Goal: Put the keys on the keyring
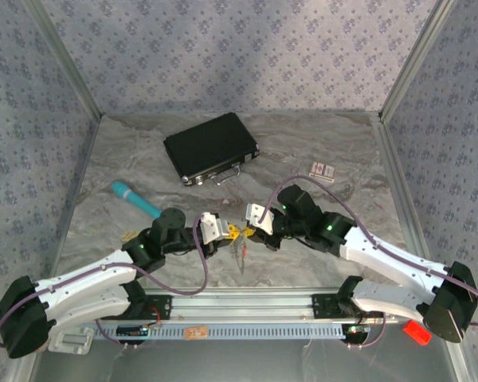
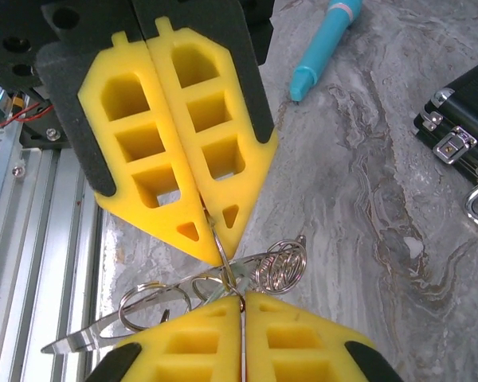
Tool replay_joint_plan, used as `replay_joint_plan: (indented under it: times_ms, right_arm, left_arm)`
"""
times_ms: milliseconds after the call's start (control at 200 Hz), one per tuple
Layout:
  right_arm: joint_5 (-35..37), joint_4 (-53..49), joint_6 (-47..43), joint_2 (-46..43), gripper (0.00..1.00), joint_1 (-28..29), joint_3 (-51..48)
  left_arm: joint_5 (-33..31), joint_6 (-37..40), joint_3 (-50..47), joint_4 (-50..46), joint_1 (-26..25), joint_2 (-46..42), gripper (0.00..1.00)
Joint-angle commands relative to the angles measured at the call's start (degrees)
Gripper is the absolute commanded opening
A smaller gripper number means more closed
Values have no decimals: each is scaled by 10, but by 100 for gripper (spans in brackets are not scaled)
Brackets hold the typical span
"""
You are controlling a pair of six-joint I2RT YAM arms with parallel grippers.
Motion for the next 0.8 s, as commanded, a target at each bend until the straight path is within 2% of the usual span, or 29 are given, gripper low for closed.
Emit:
replay_joint_plan:
  times_ms: [0,120,495,580,795]
  right_arm:
    - [-8,-18,-8,1,5,2,18]
    - [2,-21,-6,4,0,1,14]
    - [-5,-4,2,3,0,4,10]
    - [2,2,3,-7,10,2,7]
    - [29,2,-4,-35,21,-3,-4]
  left_arm:
    - [21,-5,-5,45,-4,-9,0]
    - [21,-16,-5,65,-4,-10,0]
    - [17,-43,-15,115,-4,-10,0]
    - [17,-44,-18,115,-4,-7,0]
    - [19,-40,-23,110,-4,-5,0]
